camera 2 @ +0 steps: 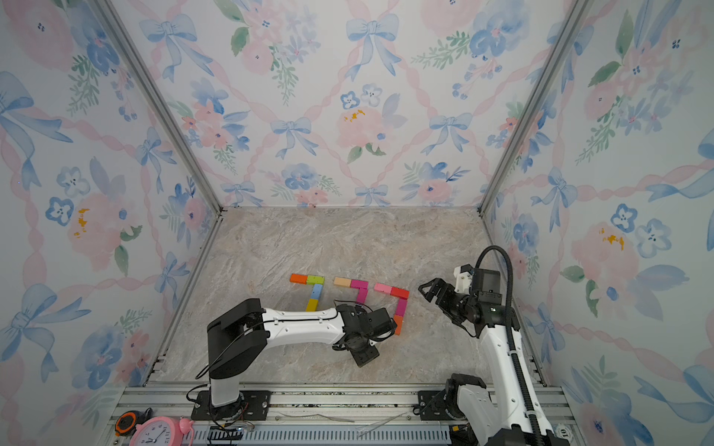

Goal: Assemble the number 7 with building blocks
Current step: Pick up the building block from the center of the board.

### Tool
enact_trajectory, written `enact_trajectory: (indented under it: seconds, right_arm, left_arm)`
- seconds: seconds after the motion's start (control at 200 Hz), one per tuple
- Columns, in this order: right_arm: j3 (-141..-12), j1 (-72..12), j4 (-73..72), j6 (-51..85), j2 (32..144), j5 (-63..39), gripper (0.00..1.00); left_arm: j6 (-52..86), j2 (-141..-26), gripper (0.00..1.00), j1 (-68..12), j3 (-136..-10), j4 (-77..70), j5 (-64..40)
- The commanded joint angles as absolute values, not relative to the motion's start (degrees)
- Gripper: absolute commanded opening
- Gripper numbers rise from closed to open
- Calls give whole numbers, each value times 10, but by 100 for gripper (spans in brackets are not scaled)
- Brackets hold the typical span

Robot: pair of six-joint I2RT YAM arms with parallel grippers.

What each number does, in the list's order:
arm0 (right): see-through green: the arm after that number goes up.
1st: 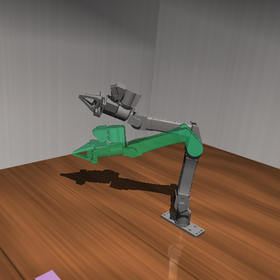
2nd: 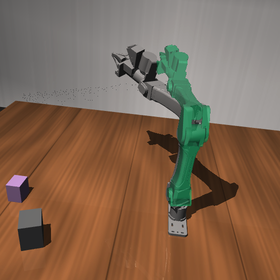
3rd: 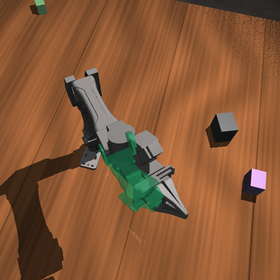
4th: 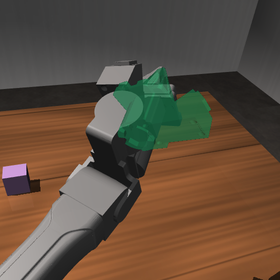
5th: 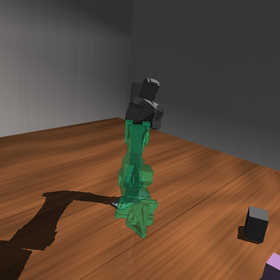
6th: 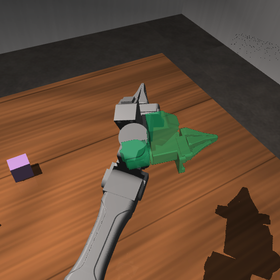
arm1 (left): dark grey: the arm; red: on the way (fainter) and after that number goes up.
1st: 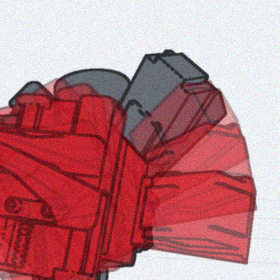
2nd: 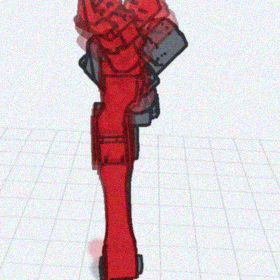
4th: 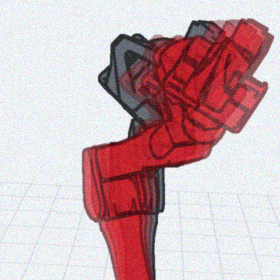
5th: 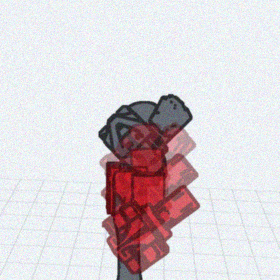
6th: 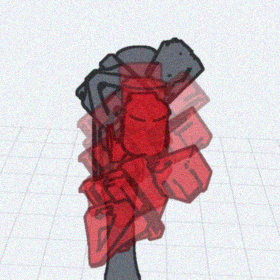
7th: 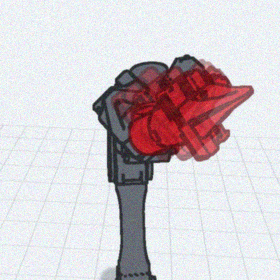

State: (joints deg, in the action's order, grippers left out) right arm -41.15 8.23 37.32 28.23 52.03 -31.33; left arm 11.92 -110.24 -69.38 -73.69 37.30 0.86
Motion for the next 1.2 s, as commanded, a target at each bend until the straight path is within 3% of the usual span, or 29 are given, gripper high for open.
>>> enact_trajectory:
  seconds: [0.0, 0.495, 1.195]
  right_arm:
    - [-412, 88, 373, 277, 513, -322, 97]
    - [-411, 90, 374, 275, 512, -316, 97]
    - [-416, 96, 383, 275, 490, -318, 97]
  left_arm:
    - [111, -1117, 52, -696, -750, 400, 0]
    - [133, -1119, 26, -696, -748, 412, -19]
    - [385, -1099, 18, -708, -810, 399, -1]
